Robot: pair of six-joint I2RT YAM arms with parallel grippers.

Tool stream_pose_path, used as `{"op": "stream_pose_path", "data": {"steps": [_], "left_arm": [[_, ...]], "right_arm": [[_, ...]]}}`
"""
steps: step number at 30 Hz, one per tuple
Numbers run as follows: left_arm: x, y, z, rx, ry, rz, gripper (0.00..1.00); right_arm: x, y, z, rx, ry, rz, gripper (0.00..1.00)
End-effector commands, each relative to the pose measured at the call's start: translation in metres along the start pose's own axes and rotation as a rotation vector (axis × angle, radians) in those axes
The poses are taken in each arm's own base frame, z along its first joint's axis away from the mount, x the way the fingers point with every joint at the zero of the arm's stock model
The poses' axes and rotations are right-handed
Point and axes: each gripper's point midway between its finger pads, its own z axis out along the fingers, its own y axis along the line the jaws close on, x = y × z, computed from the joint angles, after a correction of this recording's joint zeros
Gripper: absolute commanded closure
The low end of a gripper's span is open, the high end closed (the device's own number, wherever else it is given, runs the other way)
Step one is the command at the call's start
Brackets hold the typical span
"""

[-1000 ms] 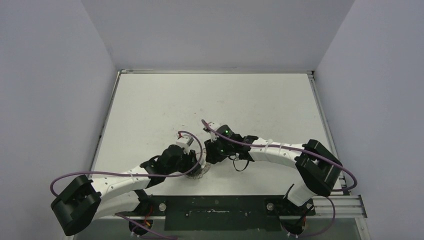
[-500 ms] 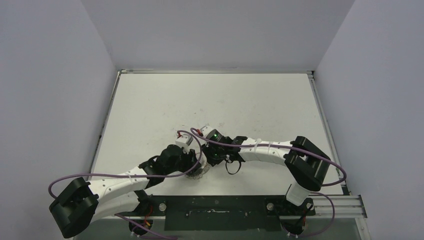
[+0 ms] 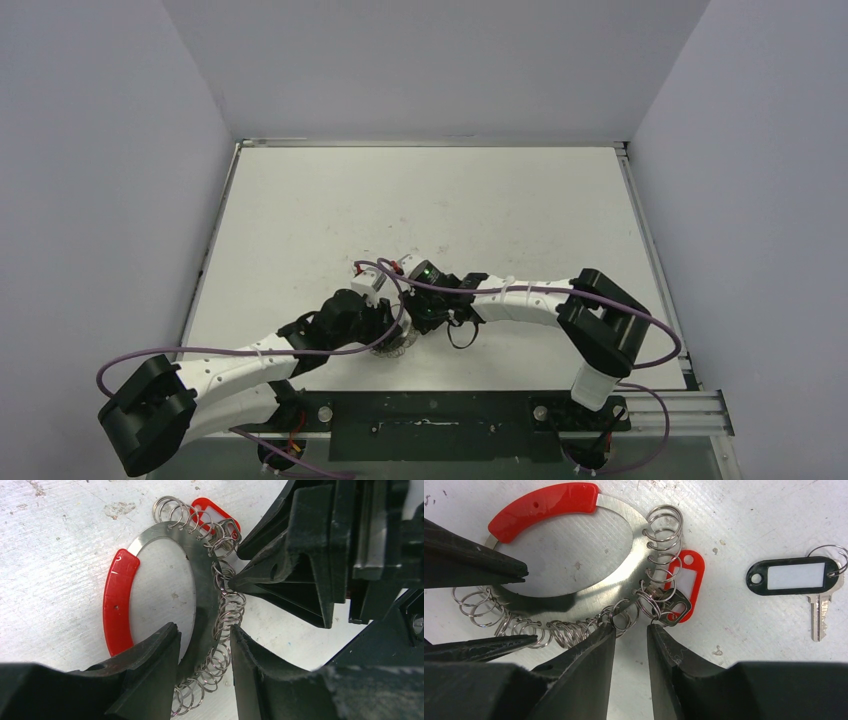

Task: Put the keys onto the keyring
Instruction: Adjust the keyring at the center of the board.

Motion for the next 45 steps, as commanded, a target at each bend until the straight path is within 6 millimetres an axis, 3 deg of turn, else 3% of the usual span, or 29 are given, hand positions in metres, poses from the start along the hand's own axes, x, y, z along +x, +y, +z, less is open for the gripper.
{"op": "stream_pose_path", "data": {"steps": [1,11,13,15,20,24,30,34,37,42,45], "left_arm": [[-0.015,-0.007,0.0,0.025,-0.046,0.012,0.61],[-0.013,-0.006,0.001,0.02,-0.042,0.013,0.61],[-0.013,-0.005,0.002,0.021,-0.042,0.014,0.6],[-0.012,-0.005,0.003,0.021,-0.04,0.014,0.61],[-0.01,-0.003,0.003,0.015,-0.035,0.011,0.61],[-0.008,-0.002,0.003,0.013,-0.034,0.008,0.63],[-0.007,0.0,0.002,0.008,-0.04,0.003,0.63],[-0.007,0.0,0.001,0.009,-0.042,0.007,0.63],[-0.007,0.0,0.0,0.012,-0.043,0.019,0.63],[-0.011,0.002,-0.006,0.006,-0.058,0.061,0.63],[-0.014,0.005,-0.011,-0.006,-0.076,0.061,0.64]], "right_arm": [[-0.02,0.01,0.002,-0.028,-0.058,-0.033,0.68],[-0.027,0.02,0.0,-0.059,-0.094,-0.061,0.55],[-0.03,0.018,0.0,-0.048,-0.109,-0.058,0.56],[-0.032,0.015,0.001,-0.029,-0.118,-0.053,0.63],[-0.038,0.004,-0.001,0.023,-0.141,-0.026,0.93],[-0.047,0.003,-0.008,0.009,-0.182,0.002,0.98],[-0.056,0.016,-0.02,-0.097,-0.238,0.003,0.93],[-0.062,0.023,-0.03,-0.16,-0.278,-0.027,0.74],[-0.066,0.027,-0.038,-0.205,-0.307,-0.085,0.66],[-0.072,0.033,-0.047,-0.387,-0.362,-0.156,0.65],[-0.066,0.041,-0.052,-0.48,-0.408,-0.286,0.64]]}}
